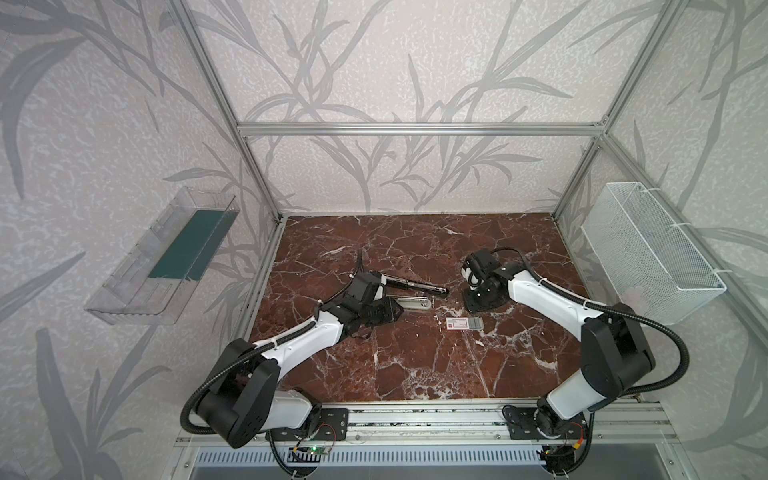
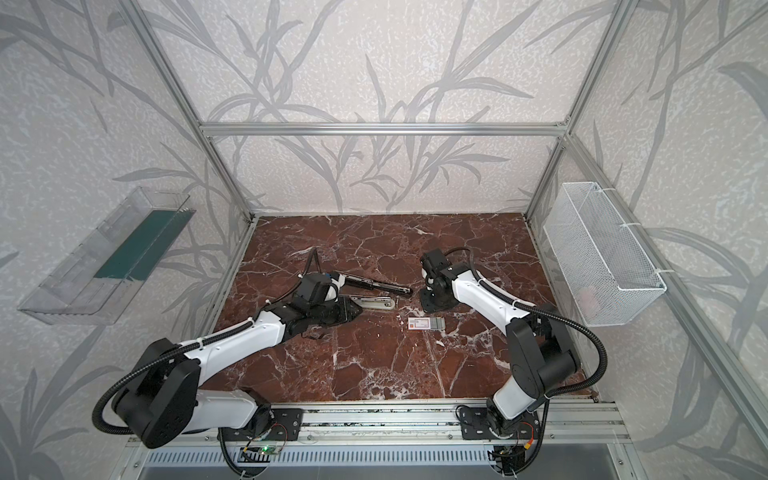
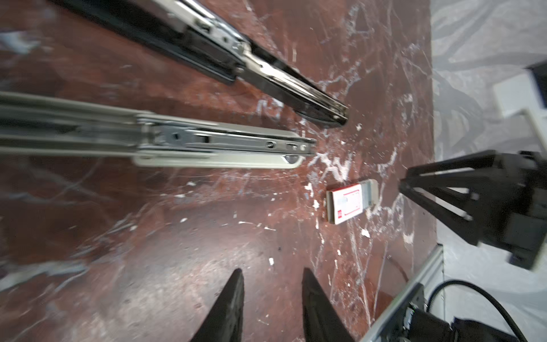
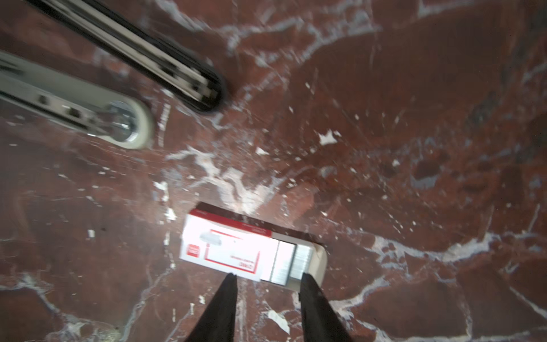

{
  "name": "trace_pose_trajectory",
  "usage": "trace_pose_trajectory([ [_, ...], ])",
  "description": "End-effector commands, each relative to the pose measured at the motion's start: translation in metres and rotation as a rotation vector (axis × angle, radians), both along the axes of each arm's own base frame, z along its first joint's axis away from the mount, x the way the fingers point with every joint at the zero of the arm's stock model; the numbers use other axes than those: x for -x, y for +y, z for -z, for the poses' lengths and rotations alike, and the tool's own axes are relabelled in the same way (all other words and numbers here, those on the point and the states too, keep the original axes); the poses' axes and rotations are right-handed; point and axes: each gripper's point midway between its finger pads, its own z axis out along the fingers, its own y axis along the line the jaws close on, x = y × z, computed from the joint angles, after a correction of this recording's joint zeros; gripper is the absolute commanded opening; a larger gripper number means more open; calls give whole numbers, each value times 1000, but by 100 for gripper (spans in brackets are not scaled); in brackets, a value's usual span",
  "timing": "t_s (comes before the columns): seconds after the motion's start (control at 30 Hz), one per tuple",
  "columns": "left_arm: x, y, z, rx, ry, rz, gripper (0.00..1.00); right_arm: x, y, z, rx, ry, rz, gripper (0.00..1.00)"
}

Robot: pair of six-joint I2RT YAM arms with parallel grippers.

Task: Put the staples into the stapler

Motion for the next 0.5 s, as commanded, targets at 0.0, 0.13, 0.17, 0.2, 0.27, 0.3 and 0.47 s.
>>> trace_pose_trajectory([
  [0.0, 9, 48, 31, -157, 81, -184, 34, -11, 48, -11, -107, -39, -126, 39],
  [0.13, 9, 67, 48, -225, 135, -265, 33, -32, 106, -7, -216, -56, -237, 38],
  [0.17, 7, 73, 51, -243, 151, -295, 33, -37, 116, -5, -232, -61, -249, 38],
  [0.2, 6, 78, 53, -262, 159, -321, 33, -41, 125, -4, -244, -58, -264, 39],
  [0.27, -2, 84, 56, -285, 161, -344, 33, -50, 139, 0, -270, -56, -281, 43],
  [0.3, -4, 86, 57, -292, 164, -347, 33, -53, 144, 1, -283, -55, -289, 46],
  [0.47, -23, 100, 67, -332, 166, -405, 33, -64, 157, 13, -291, -48, -317, 50],
])
